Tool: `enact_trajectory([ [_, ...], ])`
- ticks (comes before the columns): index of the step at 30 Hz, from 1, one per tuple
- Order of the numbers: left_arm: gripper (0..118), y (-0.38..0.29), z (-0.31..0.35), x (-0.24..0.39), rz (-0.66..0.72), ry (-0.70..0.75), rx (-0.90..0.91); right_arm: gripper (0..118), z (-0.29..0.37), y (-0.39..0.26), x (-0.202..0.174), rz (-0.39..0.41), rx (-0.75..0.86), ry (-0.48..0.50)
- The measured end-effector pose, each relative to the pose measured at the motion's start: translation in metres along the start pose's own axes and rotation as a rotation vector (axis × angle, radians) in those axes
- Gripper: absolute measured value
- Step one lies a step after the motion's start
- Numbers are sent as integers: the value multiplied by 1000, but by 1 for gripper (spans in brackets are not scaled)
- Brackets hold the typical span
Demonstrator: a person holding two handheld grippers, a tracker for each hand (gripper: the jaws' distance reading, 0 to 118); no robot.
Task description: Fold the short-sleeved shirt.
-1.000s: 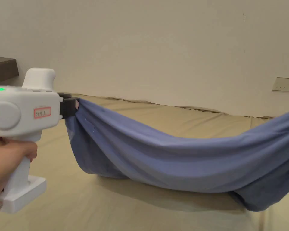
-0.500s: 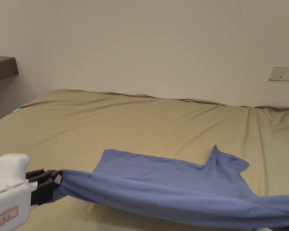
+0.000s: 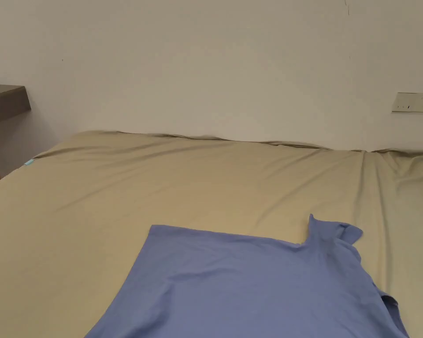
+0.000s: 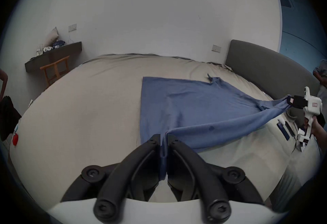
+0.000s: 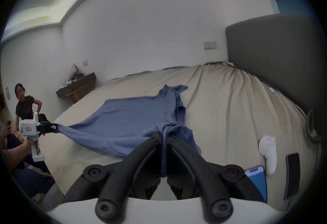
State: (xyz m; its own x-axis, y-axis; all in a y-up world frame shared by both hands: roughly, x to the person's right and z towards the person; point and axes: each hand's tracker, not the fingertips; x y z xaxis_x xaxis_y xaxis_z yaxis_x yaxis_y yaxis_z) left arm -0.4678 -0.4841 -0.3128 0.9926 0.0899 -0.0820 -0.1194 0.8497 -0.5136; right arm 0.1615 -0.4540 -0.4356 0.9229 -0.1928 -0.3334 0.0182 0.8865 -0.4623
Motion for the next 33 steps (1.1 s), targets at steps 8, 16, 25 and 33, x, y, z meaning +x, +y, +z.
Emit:
enact_trajectory([
  [8,6,-40,-15,-8,41,-9,-112,6,-13,-42,10,-67,-159,-82],
  [16,88,-62,9,-5,159,108,-277,107,0,-59,6,-88,-229,-173],
  [25,86,-89,83,71,116,191,-66,97,47,-74,-53,8,-211,-185],
  [33,0,-115,77,93,229,208,-141,5,57,-109,-73,34,-282,-147],
])
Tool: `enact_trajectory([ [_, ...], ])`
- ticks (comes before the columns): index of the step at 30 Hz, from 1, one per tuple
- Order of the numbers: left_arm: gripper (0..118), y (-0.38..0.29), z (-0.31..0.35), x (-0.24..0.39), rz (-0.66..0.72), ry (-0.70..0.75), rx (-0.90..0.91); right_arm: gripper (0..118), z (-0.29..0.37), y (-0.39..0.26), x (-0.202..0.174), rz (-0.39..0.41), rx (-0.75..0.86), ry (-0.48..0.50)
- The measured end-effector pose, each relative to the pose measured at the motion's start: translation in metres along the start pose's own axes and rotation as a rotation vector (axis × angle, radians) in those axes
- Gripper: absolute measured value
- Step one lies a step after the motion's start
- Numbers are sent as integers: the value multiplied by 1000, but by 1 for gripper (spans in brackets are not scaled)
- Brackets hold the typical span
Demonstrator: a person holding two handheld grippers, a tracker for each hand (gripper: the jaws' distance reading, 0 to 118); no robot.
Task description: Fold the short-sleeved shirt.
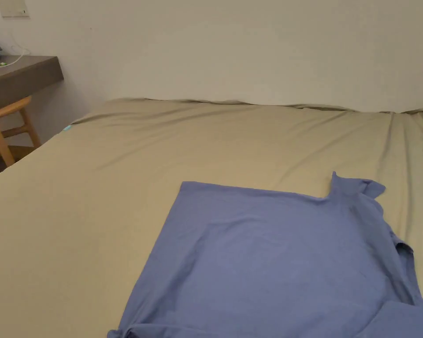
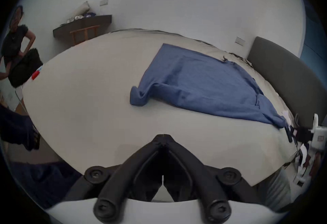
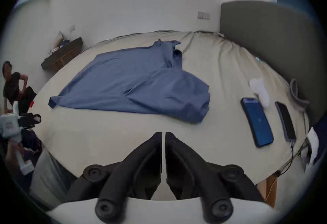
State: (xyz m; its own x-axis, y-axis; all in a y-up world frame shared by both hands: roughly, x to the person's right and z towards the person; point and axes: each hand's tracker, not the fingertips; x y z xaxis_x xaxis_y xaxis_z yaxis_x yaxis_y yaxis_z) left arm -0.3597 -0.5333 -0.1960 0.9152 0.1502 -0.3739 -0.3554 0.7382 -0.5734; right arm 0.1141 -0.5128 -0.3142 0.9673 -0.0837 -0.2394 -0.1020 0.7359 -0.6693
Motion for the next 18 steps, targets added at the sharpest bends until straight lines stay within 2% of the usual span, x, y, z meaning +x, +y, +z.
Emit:
enact_trajectory([
  [3,0,17,-8,-5,27,12,32,5,1,2,4,10,8,-14],
  [4,4,25,-14,-6,28,35,38,5,0,5,7,8,11,-14],
  [5,18,32,-22,-6,27,65,39,5,0,8,9,5,14,-15],
  [6,38,40,-30,-8,25,81,41,5,-3,11,11,-1,18,-17],
  [7,63,48,-40,-10,17,89,42,5,-4,15,14,-6,21,-18],
  [8,81,53,-49,-11,9,96,34,5,-5,18,15,-12,24,-18],
  [16,81,70,-102,-9,-82,100,-30,5,-22,36,23,-34,31,-27],
  [17,77,71,-102,-10,-73,86,-8,5,-24,37,25,-43,34,-31],
  [18,65,73,-101,-11,-51,53,38,5,-27,38,27,-59,33,-33],
])
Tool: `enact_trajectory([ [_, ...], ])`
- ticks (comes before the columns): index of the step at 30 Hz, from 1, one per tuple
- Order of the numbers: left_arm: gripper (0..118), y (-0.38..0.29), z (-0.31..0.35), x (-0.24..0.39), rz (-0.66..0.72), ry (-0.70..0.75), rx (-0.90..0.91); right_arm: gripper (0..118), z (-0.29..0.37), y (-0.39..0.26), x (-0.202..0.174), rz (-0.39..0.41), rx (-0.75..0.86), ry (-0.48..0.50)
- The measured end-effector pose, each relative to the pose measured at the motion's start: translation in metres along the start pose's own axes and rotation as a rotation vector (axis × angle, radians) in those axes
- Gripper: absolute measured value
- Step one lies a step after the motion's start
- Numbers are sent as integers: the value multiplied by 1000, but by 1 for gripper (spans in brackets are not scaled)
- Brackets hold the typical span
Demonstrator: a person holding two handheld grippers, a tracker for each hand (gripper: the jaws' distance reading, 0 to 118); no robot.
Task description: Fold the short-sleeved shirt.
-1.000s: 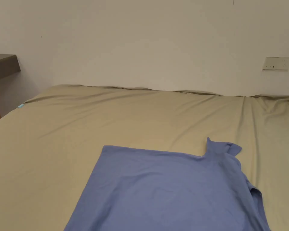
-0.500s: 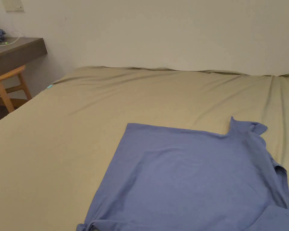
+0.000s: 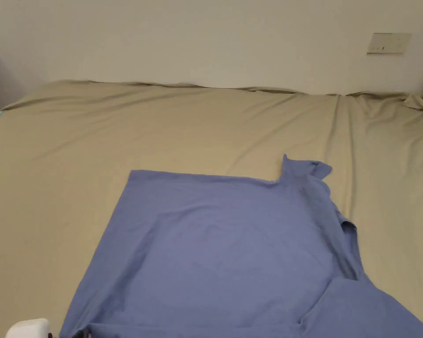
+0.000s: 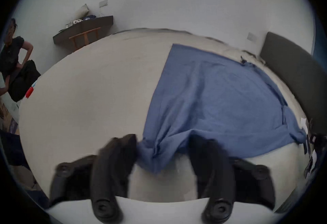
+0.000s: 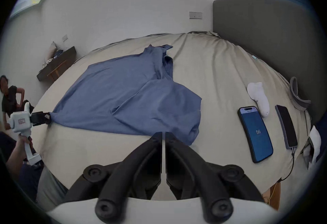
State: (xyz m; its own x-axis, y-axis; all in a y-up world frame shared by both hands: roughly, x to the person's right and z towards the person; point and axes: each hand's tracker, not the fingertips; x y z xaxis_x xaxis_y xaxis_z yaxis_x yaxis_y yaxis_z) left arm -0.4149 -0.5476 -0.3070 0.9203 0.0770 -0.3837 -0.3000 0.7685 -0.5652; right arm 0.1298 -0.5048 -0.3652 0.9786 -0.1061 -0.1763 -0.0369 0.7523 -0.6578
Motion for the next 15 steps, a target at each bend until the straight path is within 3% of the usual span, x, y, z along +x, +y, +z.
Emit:
enact_trajectory([
  [1,44,5,0,-2,0,-22,0,5,-4,1,3,-16,-7,-1],
  [2,16,5,-2,-2,-14,-40,-40,5,-6,2,5,-24,-7,-5],
  [4,11,4,-1,0,-40,-42,-35,6,-16,4,11,-35,-6,-21],
  [5,6,5,1,1,-51,-58,-25,21,-20,6,13,-36,-23,-22],
  [6,6,6,4,1,-63,-64,-7,48,-26,9,16,-37,-55,-18],
  [7,6,6,6,2,-67,-62,6,86,-33,12,18,-31,-112,-6],
  [8,5,8,6,2,-67,-63,3,110,-39,15,17,-20,-151,-8],
  [13,5,10,4,0,-47,-71,-11,107,-63,20,13,72,-92,-39],
  [14,5,10,3,0,-42,-74,-18,94,-68,22,14,67,-96,-30],
  [15,5,10,2,0,-42,-74,-20,59,-72,23,15,54,-116,22],
])
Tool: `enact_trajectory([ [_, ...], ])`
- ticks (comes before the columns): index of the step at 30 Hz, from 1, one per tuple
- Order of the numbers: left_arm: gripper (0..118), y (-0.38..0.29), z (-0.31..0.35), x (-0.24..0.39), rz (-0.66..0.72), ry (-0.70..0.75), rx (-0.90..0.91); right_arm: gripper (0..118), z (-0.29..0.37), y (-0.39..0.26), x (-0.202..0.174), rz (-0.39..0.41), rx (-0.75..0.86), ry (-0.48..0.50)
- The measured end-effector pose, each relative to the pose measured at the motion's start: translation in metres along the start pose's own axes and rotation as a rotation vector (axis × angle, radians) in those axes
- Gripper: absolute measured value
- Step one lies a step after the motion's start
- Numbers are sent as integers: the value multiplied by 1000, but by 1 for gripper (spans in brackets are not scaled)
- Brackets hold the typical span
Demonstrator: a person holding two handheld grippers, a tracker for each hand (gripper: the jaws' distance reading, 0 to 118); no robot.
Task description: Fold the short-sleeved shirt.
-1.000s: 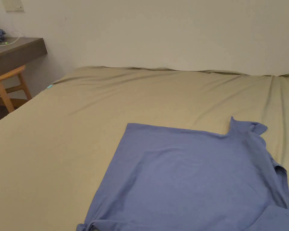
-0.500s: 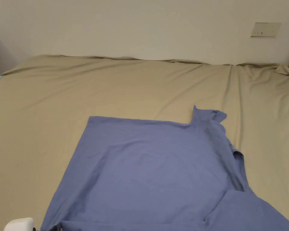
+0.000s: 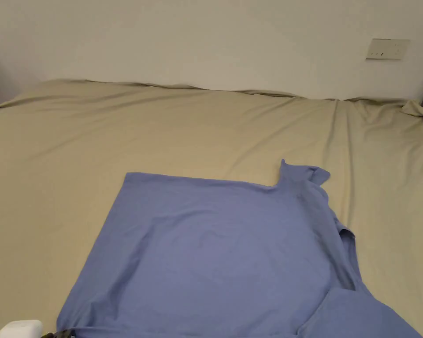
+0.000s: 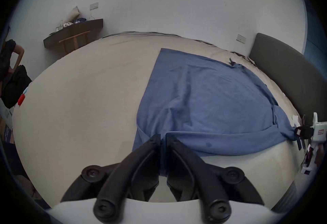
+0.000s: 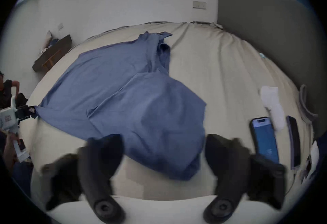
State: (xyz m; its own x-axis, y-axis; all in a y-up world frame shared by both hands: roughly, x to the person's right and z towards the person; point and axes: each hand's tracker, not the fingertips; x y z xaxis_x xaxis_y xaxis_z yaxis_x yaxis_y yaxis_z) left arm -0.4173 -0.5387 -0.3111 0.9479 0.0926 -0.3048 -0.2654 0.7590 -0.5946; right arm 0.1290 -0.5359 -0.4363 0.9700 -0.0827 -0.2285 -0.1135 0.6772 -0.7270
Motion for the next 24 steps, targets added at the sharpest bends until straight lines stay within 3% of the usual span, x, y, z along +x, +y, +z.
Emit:
enact_trajectory([
  [1,5,0,-1,0,4,2,-8,8,-2,2,1,-13,-18,7],
  [2,5,0,-3,-1,8,2,-20,4,-4,2,-1,-1,-13,-29],
  [3,4,0,-4,-1,19,1,-37,4,-3,0,-6,36,15,-92],
  [5,4,0,-3,-2,47,-9,-36,4,2,4,-8,25,4,-31],
  [12,4,26,10,0,50,-15,-27,4,23,28,-10,20,103,-45],
  [15,3,48,11,2,26,-26,-10,4,25,52,-11,57,142,-35],
  [17,4,66,4,4,4,-35,-11,4,21,71,-12,96,163,-38],
  [24,3,139,-62,5,-79,-54,-97,4,-28,151,-12,116,144,-20],
])
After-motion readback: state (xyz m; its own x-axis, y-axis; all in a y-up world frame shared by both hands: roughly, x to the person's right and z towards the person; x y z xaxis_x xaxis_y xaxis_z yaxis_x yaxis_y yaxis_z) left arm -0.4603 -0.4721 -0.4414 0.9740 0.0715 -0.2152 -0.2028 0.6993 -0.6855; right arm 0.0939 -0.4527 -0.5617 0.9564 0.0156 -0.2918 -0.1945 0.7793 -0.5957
